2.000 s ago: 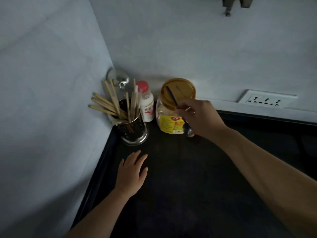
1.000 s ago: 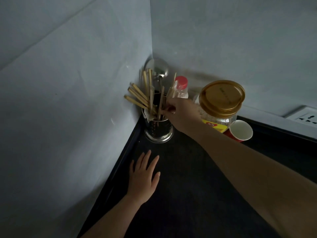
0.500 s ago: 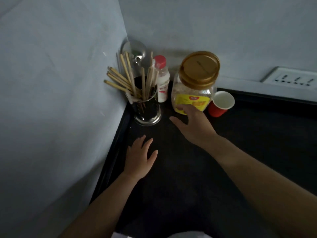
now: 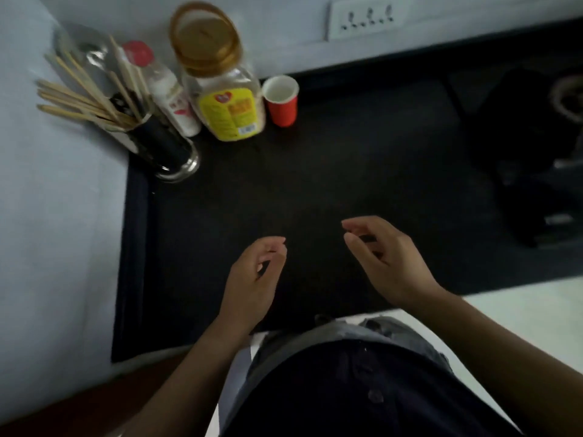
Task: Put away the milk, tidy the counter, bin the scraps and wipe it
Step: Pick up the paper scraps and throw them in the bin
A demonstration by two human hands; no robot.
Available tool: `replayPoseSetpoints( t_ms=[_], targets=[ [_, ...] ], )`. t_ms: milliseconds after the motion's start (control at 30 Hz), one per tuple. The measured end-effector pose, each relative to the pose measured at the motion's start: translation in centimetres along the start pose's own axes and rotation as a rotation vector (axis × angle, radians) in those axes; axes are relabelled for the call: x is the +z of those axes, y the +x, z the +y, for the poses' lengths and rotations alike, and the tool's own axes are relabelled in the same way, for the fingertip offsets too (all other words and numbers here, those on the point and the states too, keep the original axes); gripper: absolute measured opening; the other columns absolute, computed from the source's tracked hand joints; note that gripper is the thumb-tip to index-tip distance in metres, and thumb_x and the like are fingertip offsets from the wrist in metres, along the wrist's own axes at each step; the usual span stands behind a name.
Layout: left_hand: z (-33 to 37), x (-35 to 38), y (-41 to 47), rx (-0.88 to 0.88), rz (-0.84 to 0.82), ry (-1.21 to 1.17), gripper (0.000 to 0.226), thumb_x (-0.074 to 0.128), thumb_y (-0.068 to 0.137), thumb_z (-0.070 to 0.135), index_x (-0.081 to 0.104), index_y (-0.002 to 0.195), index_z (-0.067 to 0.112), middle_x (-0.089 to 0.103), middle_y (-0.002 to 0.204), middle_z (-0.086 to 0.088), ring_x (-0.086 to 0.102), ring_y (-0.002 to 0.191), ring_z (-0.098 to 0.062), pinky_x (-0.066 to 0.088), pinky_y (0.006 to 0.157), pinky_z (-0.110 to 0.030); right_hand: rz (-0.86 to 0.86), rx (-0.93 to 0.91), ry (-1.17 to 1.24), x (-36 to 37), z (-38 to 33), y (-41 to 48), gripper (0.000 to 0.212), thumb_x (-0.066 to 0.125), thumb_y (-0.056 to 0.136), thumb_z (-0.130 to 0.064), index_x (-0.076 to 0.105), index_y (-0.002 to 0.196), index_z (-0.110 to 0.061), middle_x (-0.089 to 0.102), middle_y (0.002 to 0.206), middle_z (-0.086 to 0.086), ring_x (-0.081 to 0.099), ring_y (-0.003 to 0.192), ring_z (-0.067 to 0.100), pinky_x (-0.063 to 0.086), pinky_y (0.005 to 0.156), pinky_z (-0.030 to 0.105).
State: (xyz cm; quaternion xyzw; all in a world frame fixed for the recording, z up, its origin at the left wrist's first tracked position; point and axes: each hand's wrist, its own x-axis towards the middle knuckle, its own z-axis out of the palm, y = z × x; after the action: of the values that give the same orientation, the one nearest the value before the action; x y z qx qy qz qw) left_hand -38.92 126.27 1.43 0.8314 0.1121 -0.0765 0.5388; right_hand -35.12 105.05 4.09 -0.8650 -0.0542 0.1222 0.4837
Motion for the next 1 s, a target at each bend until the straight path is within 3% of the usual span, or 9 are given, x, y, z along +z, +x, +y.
replayPoseSetpoints(
  t_ms=[167,367,533,733,867,1000],
  targets=[
    [3.4,5.9,-5.0,0.043,-0.226,-0.017,0.025,0.049,0.084,0.054,0.060,0.105,0.045,0.063,0.105,0.025,0.057,0.102,0.007,0.042,0.078,-0.004,0.144,0.063,0.109,-4.3,3.3,-8.0,0.032,0.046,0.087,-0.045,0.058,0.112,-0.030,0.059,0.103,-0.020,0.054,0.095,-0.009,0.045,0.077,0.007],
    [8.3,15.5,-10.6,0.184,-0.430,0.039,0.025,0.049,0.083,0.052,0.059,0.104,0.045,0.064,0.104,0.022,0.059,0.102,0.002,0.044,0.084,-0.021,0.344,0.209,0.157,-10.4,8.6,-20.0,0.017,0.048,0.090,-0.037,0.063,0.098,-0.033,0.062,0.102,-0.020,0.056,0.092,-0.006,0.044,0.077,0.007],
    [11.6,26.1,-14.8,0.282,-0.696,0.064,0.029,0.047,0.077,0.057,0.060,0.101,0.046,0.065,0.103,0.022,0.060,0.102,-0.001,0.045,0.091,-0.028,0.634,0.357,0.181,-15.0,13.3,-31.1,0.017,0.049,0.089,-0.036,0.063,0.098,-0.031,0.062,0.099,-0.020,0.057,0.094,-0.005,0.046,0.078,0.012],
    [15.6,36.8,-19.3,0.437,-1.003,0.236,0.028,0.044,0.076,0.060,0.058,0.098,0.050,0.065,0.098,0.026,0.060,0.096,0.002,0.046,0.083,-0.023,1.006,0.535,0.204,-16.9,16.6,-43.3,0.037,0.041,0.083,-0.052,0.063,0.101,-0.027,0.063,0.100,-0.017,0.056,0.095,-0.006,0.046,0.077,0.009],
    [17.7,41.6,-20.4,0.495,-1.124,0.327,0.027,0.047,0.077,0.059,0.059,0.099,0.047,0.066,0.096,0.022,0.060,0.096,0.003,0.045,0.079,-0.019,1.170,0.621,0.302,-18.0,18.8,-46.0,0.020,0.048,0.088,-0.039,0.062,0.098,-0.028,0.062,0.099,-0.016,0.056,0.094,-0.008,0.044,0.074,0.006],
    [19.8,47.2,-20.8,0.487,-1.206,0.356,0.021,0.049,0.080,0.050,0.061,0.097,0.045,0.067,0.094,0.020,0.062,0.095,0.000,0.046,0.080,-0.019,1.220,0.647,0.310,-21.3,21.6,-46.9,0.013,0.051,0.089,-0.030,0.061,0.097,-0.027,0.061,0.098,-0.018,0.056,0.093,-0.007,0.045,0.074,0.007]
  ],
)
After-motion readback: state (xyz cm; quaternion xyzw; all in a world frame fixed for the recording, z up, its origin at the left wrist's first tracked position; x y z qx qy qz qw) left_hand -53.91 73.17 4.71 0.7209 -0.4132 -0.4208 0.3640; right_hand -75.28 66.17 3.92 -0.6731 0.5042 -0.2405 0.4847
